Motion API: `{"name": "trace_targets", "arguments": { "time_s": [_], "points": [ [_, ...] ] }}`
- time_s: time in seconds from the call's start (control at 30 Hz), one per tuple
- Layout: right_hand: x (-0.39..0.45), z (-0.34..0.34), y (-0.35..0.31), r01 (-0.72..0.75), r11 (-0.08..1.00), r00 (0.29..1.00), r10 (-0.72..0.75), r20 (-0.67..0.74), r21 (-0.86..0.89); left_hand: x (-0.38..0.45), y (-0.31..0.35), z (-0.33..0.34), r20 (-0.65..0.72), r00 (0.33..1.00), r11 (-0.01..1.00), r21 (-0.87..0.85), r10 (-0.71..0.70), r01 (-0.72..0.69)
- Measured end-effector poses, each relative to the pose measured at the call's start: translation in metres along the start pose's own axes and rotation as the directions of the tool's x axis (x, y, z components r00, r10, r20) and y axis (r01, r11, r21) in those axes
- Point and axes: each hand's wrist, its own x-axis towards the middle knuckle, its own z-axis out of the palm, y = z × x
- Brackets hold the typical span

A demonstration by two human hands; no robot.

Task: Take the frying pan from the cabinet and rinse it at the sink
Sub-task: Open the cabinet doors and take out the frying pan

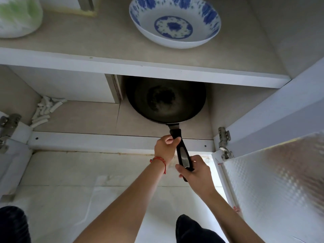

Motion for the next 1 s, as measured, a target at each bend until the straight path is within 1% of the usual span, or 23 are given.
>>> {"name": "trace_targets", "arguments": {
  "time_s": [0.07,0.17,0.27,0.37,0.47,0.53,0.6,0.77,0.9,1.0],
  "points": [
    [0.005,0.002,-0.002,-0.021,0.993,1.000,0.021,0.006,0.116,0.007,0.000,0.001,0.016,0.999,0.990,-0.136,-0.044,0.045],
    [0.015,0.004,-0.011,-0.064,0.946,0.997,0.045,0.068,0.318,0.012,0.003,0.000,0.049,0.996,0.963,-0.258,-0.072,0.082],
    [0.021,0.006,-0.017,-0.123,0.914,0.991,0.090,0.102,0.386,0.016,0.004,0.000,0.091,0.991,0.940,-0.320,-0.096,0.121],
    [0.019,0.008,-0.017,-0.115,0.920,0.992,0.086,0.092,0.374,0.017,0.002,0.002,0.071,0.990,0.939,-0.315,-0.121,0.138],
    [0.013,0.009,-0.020,-0.088,0.923,0.996,0.070,0.062,0.374,0.012,0.001,0.001,0.067,0.991,0.922,-0.363,-0.116,0.132],
    [0.006,0.009,-0.025,-0.099,0.920,0.995,0.087,0.048,0.380,0.006,0.003,-0.004,0.069,0.989,0.900,-0.410,-0.130,0.147],
    [-0.006,0.010,-0.030,-0.116,0.920,0.993,0.108,0.041,0.375,-0.005,0.005,-0.009,0.059,0.987,0.893,-0.422,-0.148,0.159],
    [-0.050,0.008,-0.041,-0.165,0.918,0.986,0.158,0.050,0.361,-0.052,0.013,-0.024,0.071,0.979,0.903,-0.378,-0.193,0.205],
    [-0.092,-0.007,-0.054,-0.180,0.927,0.984,0.167,0.068,0.329,-0.095,0.025,-0.032,0.079,0.964,0.870,-0.416,-0.253,0.263],
    [-0.120,-0.022,-0.070,-0.203,0.933,0.979,0.182,0.096,0.298,-0.126,0.034,-0.038,0.066,0.953,0.864,-0.408,-0.295,0.296]
  ]
}}
